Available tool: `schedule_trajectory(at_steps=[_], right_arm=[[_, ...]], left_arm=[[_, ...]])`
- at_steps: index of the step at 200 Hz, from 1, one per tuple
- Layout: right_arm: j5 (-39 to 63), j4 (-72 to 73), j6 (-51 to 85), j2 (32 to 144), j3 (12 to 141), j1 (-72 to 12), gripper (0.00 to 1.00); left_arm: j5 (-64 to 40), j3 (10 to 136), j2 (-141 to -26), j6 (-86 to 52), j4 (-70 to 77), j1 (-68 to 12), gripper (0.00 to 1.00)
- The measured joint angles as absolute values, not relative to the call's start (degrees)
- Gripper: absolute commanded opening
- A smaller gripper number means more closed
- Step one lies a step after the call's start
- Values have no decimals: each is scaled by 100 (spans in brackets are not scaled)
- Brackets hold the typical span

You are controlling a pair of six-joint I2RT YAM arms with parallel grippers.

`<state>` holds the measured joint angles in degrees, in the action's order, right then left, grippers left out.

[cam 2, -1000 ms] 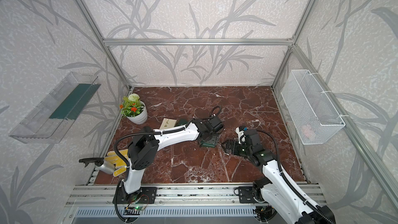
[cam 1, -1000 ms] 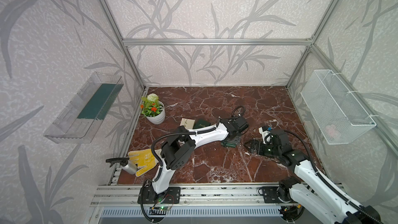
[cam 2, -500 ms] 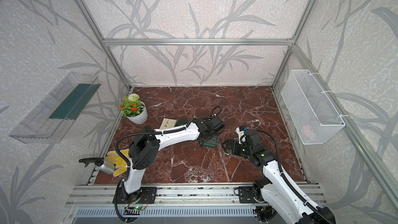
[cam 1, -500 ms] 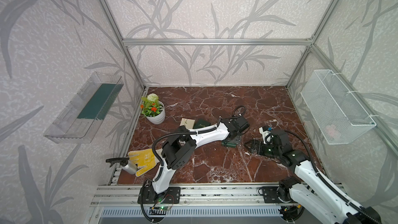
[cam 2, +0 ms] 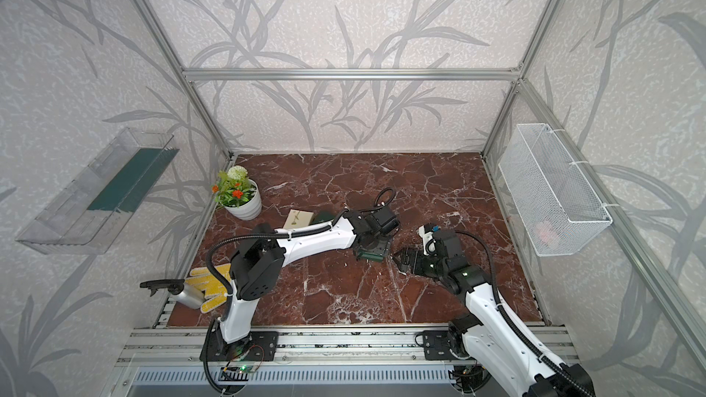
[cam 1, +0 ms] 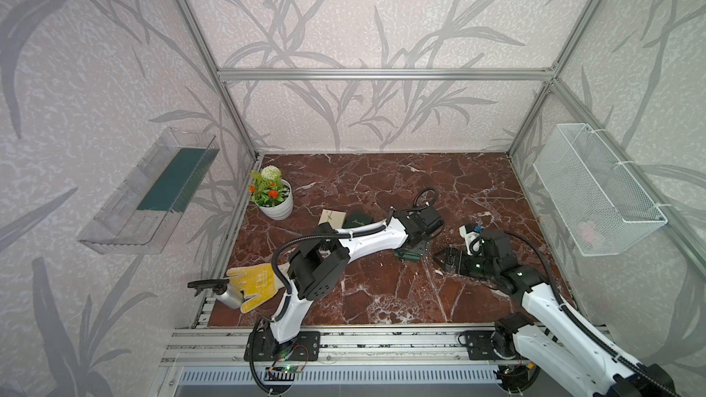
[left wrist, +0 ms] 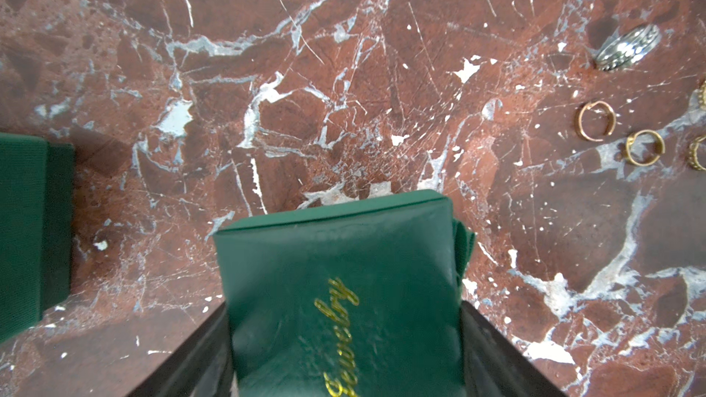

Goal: Take the rings out of the lift-off lid box
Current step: Close the lid on the jewelry box.

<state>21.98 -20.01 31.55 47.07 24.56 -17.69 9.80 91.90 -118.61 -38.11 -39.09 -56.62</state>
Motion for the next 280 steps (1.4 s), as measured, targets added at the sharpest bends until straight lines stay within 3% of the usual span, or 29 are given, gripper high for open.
schedule_trajectory(at_steps=[280], right_arm=[[2359,-1953,3301,4772,2359,-1752,99]], left_arm=[[943,9190,-11861,-3581,-3765,-5653,97]])
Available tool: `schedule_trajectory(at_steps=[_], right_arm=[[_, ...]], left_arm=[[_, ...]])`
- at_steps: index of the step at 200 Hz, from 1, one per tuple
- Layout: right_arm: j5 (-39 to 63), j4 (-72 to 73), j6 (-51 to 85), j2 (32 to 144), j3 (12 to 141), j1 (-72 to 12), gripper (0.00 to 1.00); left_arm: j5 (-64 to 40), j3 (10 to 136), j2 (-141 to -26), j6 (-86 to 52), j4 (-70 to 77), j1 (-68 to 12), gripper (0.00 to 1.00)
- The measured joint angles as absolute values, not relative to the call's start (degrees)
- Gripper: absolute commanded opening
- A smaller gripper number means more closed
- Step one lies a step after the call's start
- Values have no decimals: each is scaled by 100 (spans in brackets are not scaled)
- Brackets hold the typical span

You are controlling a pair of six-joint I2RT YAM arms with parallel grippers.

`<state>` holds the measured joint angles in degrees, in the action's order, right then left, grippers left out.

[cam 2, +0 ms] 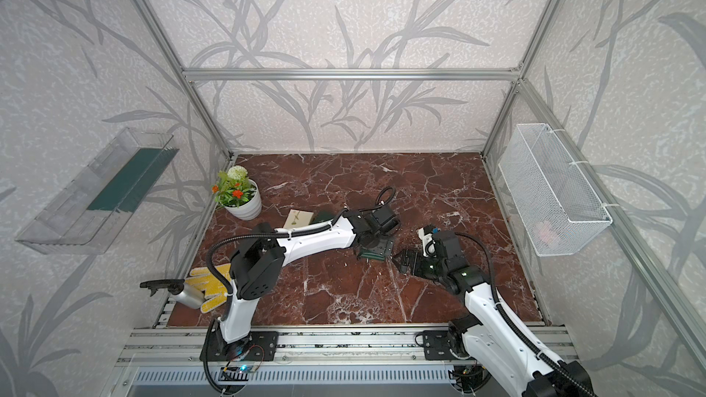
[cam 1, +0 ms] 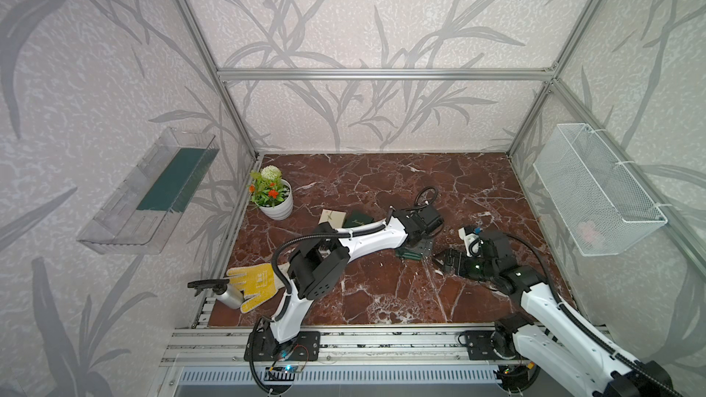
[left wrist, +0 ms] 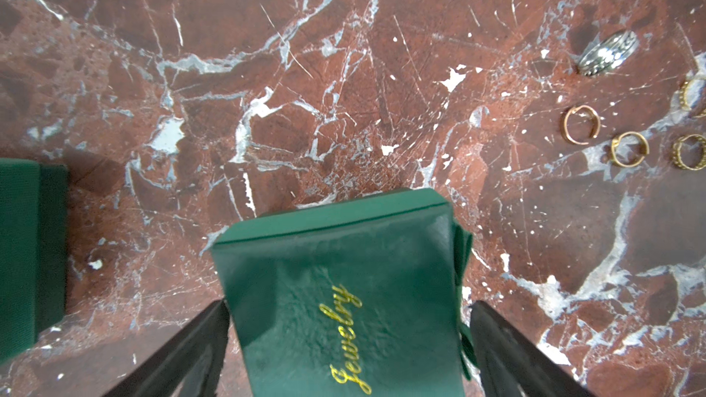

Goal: Take the rings out of the lift-off lid box
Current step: Close the lid on the jewelry box, then adjust the jewelry box at the center of the board.

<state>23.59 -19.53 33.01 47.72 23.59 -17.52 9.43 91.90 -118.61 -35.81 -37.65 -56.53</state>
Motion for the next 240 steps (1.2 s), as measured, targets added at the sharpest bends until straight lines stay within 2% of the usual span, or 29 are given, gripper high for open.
schedule_trajectory(at_steps=[50,124,189,240], right_arm=[[2410,-2005,3367,4823,2364,-1752,99],[2237,-2499,3420,5000,3022,-1747,99],[1903,-2655,3177,6322,3830,-1734,98],[1636,-2440,3037,7262,4121,-1723,96]], left_arm=[[1201,9107,-11642,-3437,-3697,-5564,99],[1712,8119,-9942,-3282,-2974,-5258,99],[1590,6401,-8560,-3273,-2128,-4637,99],[1092,5828,-8484,-3258,-1669,-4305,99]])
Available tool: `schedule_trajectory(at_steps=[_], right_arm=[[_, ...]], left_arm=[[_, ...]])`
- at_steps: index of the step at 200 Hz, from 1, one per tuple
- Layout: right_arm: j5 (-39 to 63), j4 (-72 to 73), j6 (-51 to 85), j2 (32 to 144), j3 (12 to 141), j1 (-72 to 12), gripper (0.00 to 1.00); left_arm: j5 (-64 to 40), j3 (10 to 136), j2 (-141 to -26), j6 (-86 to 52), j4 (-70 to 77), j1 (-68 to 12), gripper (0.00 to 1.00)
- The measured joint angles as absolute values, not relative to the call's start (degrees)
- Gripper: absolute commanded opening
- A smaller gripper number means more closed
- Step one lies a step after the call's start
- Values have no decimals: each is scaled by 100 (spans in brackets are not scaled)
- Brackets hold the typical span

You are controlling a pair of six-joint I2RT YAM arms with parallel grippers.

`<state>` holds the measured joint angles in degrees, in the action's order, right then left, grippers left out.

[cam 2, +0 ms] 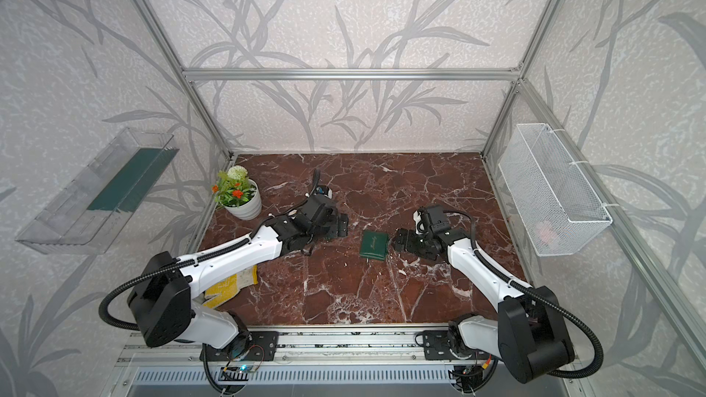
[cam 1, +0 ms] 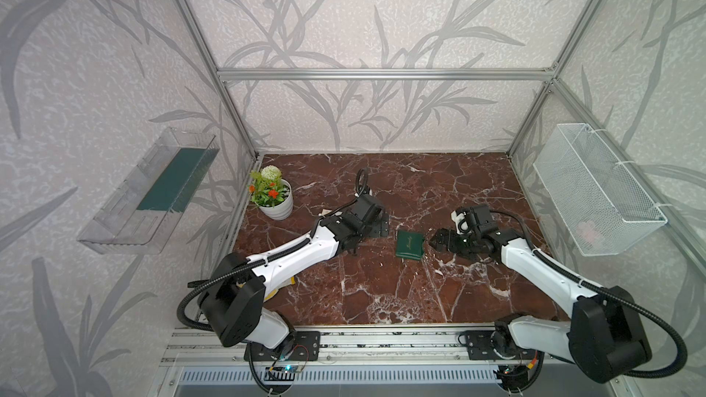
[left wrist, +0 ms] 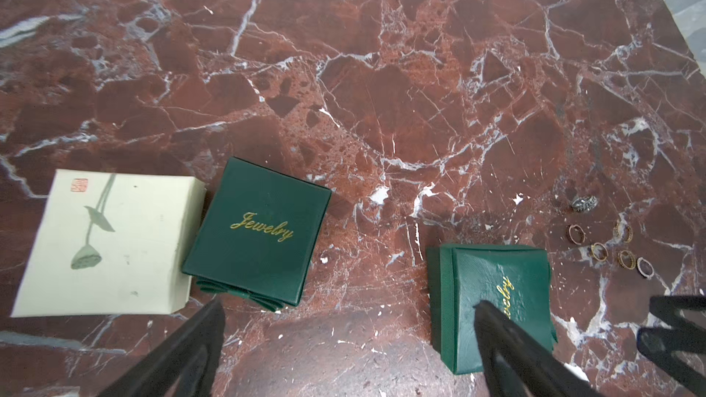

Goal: Take the rings out of the lift-off lid box
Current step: Adjust the jewelry box at the center of the board.

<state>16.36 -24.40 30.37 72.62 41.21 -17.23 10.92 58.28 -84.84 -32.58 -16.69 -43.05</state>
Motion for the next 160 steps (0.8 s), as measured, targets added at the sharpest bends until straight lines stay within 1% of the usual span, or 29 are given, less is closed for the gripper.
schedule_trajectory(at_steps=[36,113,160], right_arm=[[1496,-2296,3004,7688,4442,-1723,95],[1291,-2189,2845,7815,4716,-1723,95],[1378,-1946,2895,7970,4716,-1726,95]], left_arm=[[886,5513,-8482,-3271,-1398,-4239,99],[958,5334,-8276,-3273,-1004,-4058,99],[1007,5389,-8499,-3208,-923,-3981,97]])
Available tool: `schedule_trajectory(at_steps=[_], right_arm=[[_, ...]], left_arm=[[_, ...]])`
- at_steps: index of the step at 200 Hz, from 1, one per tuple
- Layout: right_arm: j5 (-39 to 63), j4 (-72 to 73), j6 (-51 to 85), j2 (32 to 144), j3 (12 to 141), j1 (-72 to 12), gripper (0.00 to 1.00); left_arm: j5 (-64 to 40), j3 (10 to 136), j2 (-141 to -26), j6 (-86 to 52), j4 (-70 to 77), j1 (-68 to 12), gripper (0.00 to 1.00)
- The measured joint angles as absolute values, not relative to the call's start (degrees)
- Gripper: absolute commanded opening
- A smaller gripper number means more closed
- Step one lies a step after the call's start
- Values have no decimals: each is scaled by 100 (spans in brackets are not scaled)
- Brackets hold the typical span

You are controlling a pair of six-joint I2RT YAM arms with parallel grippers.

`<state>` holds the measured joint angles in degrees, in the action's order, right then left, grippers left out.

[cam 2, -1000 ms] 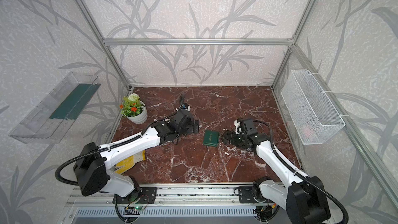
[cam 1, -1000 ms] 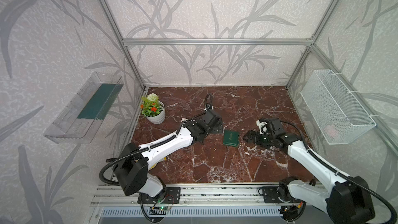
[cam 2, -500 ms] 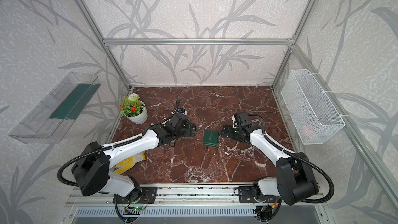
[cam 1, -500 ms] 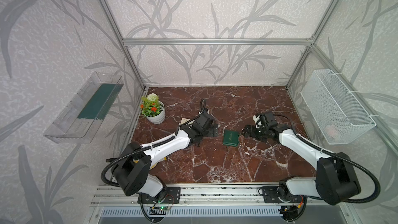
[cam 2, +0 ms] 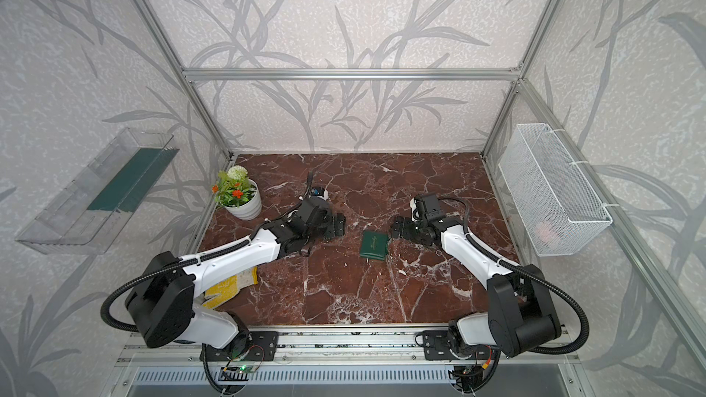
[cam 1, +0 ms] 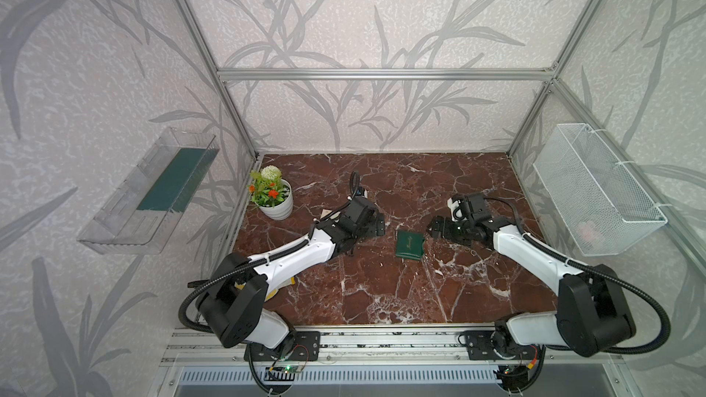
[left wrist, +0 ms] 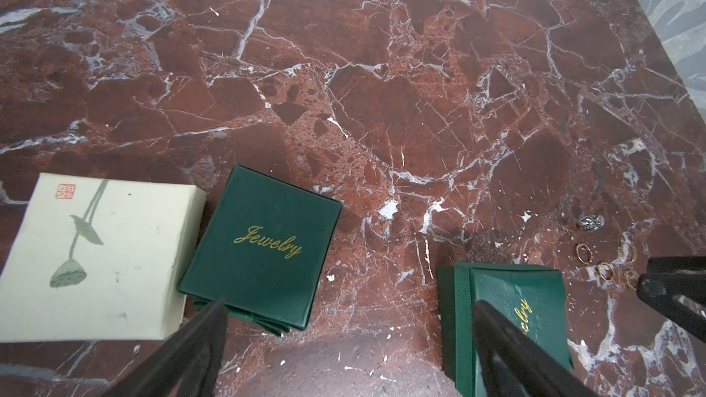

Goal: Take the rings out of the lift-off lid box
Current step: Adjust the jewelry box at the center of the board.

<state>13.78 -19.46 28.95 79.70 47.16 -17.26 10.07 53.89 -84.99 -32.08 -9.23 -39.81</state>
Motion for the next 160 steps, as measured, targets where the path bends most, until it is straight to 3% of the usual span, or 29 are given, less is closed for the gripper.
schedule_trajectory(at_steps=[120,160], right_arm=[[1022,-1817,2899,8567,4720,-2008,93],[947,-1798,2895,8691,4720,-2060,87]], left_arm=[[989,4930,-8394,-3229,-530,-3804,96],[987,4862,-8305,-3304,-480,-3734,95]])
